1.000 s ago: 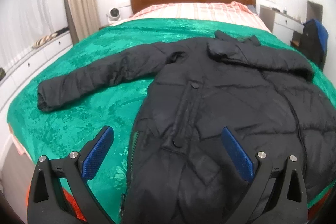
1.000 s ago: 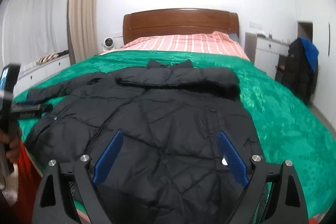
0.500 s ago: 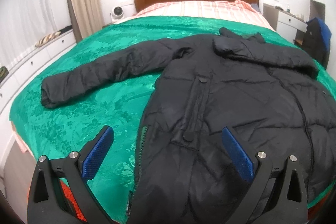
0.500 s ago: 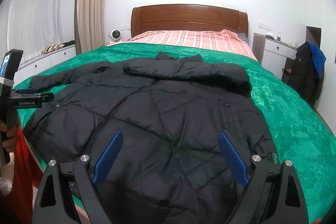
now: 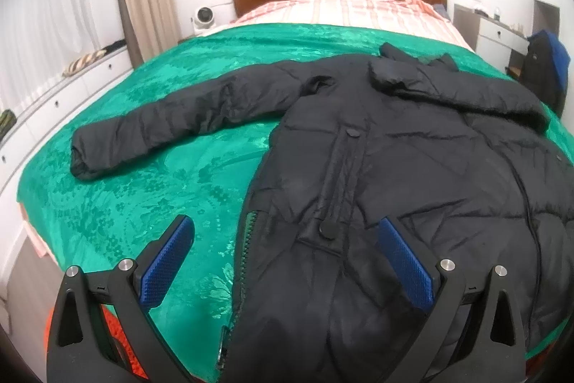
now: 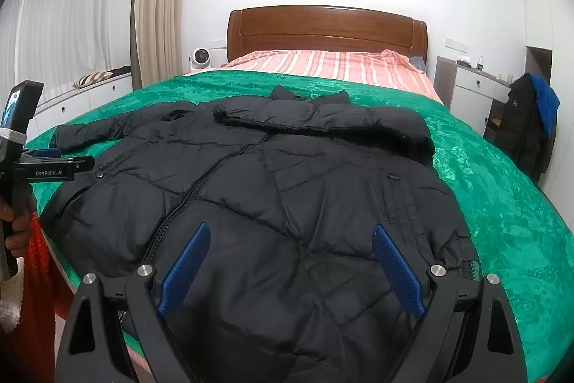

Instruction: Fold large clothes

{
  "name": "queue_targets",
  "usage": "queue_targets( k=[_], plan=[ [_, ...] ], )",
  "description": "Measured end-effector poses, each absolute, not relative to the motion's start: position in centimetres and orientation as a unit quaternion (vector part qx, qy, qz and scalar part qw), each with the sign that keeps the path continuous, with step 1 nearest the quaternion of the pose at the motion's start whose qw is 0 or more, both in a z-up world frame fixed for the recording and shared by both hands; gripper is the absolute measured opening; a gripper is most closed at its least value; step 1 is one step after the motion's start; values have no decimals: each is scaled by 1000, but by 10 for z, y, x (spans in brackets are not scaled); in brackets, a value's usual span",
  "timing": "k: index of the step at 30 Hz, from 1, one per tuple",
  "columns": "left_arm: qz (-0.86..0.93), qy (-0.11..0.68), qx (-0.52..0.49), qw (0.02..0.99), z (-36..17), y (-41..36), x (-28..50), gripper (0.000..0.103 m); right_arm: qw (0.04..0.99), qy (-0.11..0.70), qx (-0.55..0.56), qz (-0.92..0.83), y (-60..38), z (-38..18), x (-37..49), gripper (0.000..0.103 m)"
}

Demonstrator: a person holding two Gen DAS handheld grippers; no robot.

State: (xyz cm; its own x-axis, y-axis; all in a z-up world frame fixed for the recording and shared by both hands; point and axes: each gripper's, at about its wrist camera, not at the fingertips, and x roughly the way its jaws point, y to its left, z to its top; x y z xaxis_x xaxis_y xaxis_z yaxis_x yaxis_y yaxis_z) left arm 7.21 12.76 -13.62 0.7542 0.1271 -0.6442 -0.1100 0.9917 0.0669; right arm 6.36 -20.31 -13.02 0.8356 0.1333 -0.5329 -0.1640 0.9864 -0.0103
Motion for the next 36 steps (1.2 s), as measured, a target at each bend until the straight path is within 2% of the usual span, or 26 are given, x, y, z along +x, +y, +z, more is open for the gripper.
queue_targets(
  k=[36],
  plan=[
    [70,346,8,936,-135,132,72,103,959,271,-31,80,-202,-128,61,91]
  ],
)
